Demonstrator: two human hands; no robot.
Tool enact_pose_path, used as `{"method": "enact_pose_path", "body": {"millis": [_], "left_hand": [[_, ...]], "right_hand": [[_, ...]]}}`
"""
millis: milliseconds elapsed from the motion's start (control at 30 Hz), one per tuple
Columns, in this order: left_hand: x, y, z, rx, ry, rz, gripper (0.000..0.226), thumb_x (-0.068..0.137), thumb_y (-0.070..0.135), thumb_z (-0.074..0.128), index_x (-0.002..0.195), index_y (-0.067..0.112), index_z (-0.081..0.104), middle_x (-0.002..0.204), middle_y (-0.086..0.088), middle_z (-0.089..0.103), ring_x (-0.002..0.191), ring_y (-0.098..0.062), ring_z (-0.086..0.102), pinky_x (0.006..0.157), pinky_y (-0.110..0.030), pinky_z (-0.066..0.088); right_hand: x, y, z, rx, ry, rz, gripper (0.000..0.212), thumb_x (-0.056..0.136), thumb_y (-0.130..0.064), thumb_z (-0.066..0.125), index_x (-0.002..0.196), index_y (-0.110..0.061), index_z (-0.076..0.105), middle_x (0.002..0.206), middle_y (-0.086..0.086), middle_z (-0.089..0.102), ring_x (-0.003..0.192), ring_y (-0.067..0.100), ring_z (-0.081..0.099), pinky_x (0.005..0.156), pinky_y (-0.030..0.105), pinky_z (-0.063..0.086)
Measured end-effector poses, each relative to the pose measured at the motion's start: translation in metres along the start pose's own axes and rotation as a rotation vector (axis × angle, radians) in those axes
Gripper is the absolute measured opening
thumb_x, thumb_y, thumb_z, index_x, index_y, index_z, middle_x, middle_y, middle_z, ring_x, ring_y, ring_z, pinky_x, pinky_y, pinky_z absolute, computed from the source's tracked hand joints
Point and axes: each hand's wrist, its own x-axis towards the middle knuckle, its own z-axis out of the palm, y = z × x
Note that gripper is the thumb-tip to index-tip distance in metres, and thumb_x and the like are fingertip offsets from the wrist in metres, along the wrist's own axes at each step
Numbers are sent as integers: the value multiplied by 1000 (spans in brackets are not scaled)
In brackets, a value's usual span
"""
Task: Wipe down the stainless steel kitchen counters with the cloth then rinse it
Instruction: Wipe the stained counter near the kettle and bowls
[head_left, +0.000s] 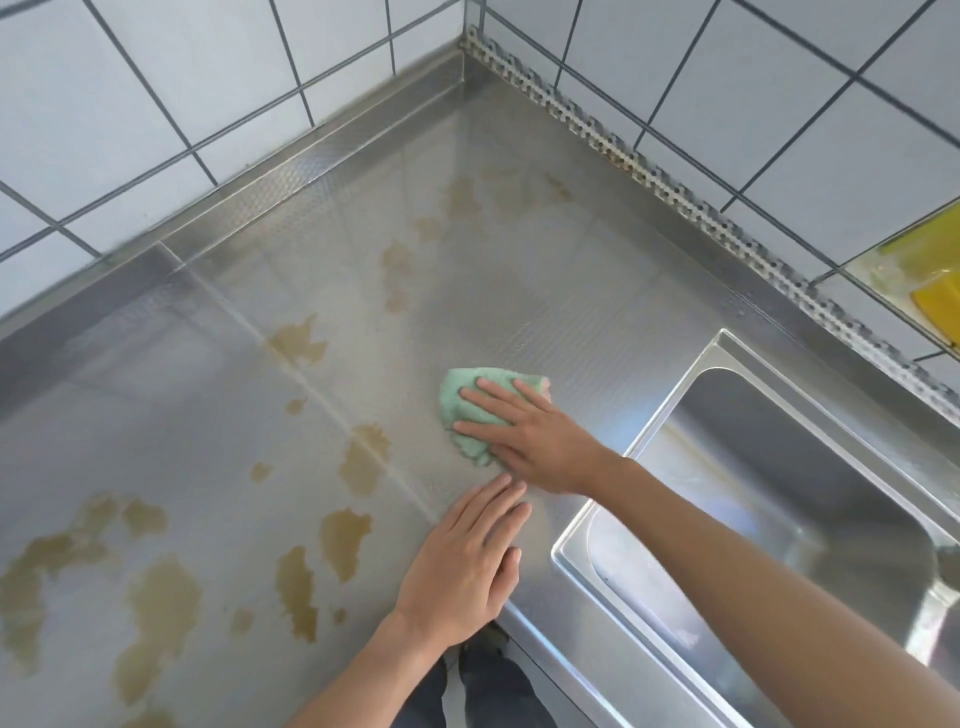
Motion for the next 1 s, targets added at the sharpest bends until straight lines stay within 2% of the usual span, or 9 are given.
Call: {"method": "enact_pose_path", "body": {"millis": [167, 267, 333, 400, 500, 600, 667, 800, 1000], "left_hand": [[10, -2, -9, -37, 22, 2, 41, 103, 28, 55, 142, 16, 60, 160, 2, 48, 157, -15, 33, 122, -38, 39], [29, -4, -16, -55, 63, -71, 38, 104, 25, 55, 141, 16, 58, 159, 2, 48, 155, -15, 35, 123, -35, 37], [48, -9, -22, -76, 117, -144, 38, 102, 21, 59, 140, 15, 59, 158, 1, 50, 154, -16, 38, 124, -32, 34], [69, -18, -27, -83, 172, -225, 39, 100, 15, 63, 138, 11, 62, 155, -4, 53, 151, -21, 44, 124, -36, 36], [100, -37, -35, -74, 234, -329, 39, 97, 7, 64, 136, 6, 64, 153, -9, 56, 148, -26, 48, 124, -37, 36], [125, -61, -41, -48, 250, -308, 32, 98, 6, 62, 130, 7, 66, 155, -10, 54, 149, -28, 47, 125, -38, 34], [142, -77, -42, -3, 235, -284, 38, 99, 10, 63, 136, 6, 63, 157, -11, 52, 151, -29, 44, 126, -41, 33], [162, -94, -37, 84, 165, -308, 50, 106, 27, 55, 150, 3, 52, 165, -11, 42, 158, -28, 33, 131, -44, 25], [161, -98, -25, 151, 156, -331, 56, 107, 35, 41, 155, 7, 47, 170, -7, 35, 162, -23, 24, 132, -44, 22]], "right_hand": [[-44, 80, -22, 24, 93, 397, 50, 108, -26, 45, 156, -35, 35, 170, -3, 16, 158, 20, 8, 126, 52, 13], [-4, 101, -35, 74, 175, 721, 51, 108, -29, 39, 158, -36, 29, 171, 2, 11, 158, 25, 3, 126, 51, 7], [34, 94, -35, 87, 208, 824, 52, 108, -32, 34, 159, -37, 26, 172, 2, 6, 158, 26, -3, 126, 52, 2], [59, 73, -28, 61, 210, 739, 53, 108, -33, 34, 159, -36, 24, 172, 2, 5, 158, 26, -4, 126, 54, 1], [49, 39, -10, -2, 175, 480, 52, 107, -32, 39, 158, -34, 31, 171, 0, 13, 158, 26, 2, 125, 55, 6], [-3, 36, 2, -27, 159, 280, 49, 106, -32, 43, 155, -31, 41, 168, 1, 24, 157, 25, 14, 126, 53, 13], [-33, 60, -2, -66, 126, 230, 49, 106, -37, 40, 155, -33, 39, 168, -1, 24, 157, 22, 14, 127, 48, 13], [-39, 126, -31, -56, 111, 440, 53, 105, -45, 27, 157, -34, 34, 168, 1, 23, 157, 23, 13, 124, 54, 20], [81, 201, -76, 43, 193, 785, 54, 109, -41, 26, 161, -36, 15, 172, 3, -1, 158, 25, -7, 127, 53, -2]]}}
